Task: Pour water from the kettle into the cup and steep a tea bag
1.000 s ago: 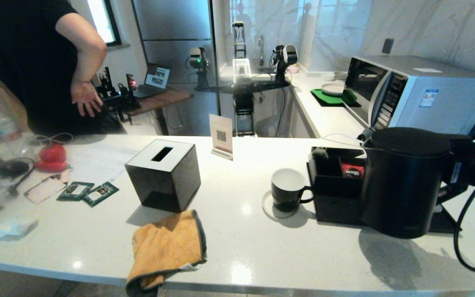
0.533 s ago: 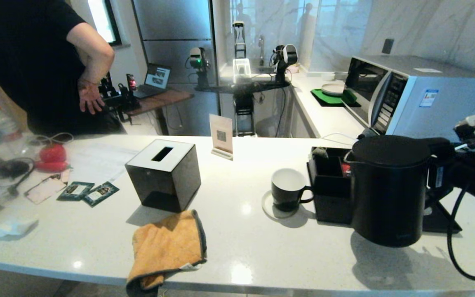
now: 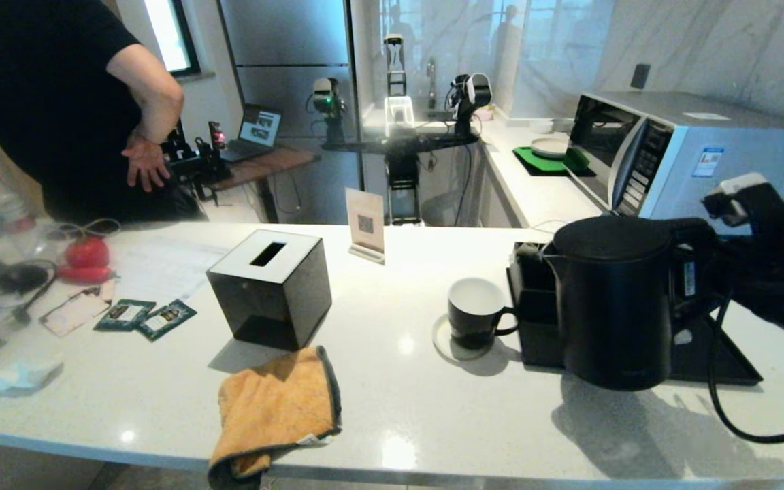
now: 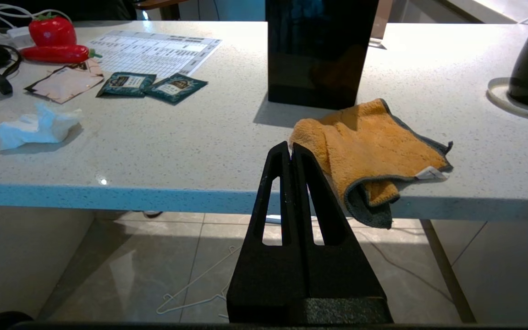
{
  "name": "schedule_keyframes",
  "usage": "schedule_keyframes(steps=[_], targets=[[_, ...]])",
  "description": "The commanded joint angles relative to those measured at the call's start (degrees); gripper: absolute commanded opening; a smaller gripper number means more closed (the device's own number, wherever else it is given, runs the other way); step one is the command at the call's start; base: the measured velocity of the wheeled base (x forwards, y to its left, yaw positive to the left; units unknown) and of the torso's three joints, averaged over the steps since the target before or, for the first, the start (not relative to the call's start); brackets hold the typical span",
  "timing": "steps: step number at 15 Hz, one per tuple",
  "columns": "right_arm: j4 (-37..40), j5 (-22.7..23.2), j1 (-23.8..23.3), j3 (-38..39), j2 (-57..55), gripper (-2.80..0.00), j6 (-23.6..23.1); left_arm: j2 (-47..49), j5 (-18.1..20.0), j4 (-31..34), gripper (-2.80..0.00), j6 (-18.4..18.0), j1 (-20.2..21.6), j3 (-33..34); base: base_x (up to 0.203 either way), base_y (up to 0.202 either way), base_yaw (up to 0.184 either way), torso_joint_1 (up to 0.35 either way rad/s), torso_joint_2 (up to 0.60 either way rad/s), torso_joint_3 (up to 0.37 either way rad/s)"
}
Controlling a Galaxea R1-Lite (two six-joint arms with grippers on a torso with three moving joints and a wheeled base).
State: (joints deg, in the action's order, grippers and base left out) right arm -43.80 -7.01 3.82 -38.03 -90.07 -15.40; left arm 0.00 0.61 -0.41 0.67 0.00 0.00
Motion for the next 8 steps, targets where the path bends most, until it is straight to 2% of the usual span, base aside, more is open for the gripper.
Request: schedule_keyframes(steps=[1,5,8], targets=[[0.02,-3.26,3.37,-1.93,-2.57,-2.80,-0.16,0.09,0.00,-0.03,-2.80,0.04,0.00,0.00,0.000,0.000,0.000,0.000,0.00,0.000],[0.12,-7.19,5.84,-4.67,-4.93,-2.80,-0.30,0.09,0.00,-0.03,-2.80,0.04,0.00,0.00,0.000,0.000,0.000,0.000,0.00,0.000],[0.12,-9.59,5.85,-5.16,-5.91,-2.80,-2.70,0.09,0.00,-0.03,-2.80,0.04,0.00,0.00,0.000,0.000,0.000,0.000,0.00,0.000]])
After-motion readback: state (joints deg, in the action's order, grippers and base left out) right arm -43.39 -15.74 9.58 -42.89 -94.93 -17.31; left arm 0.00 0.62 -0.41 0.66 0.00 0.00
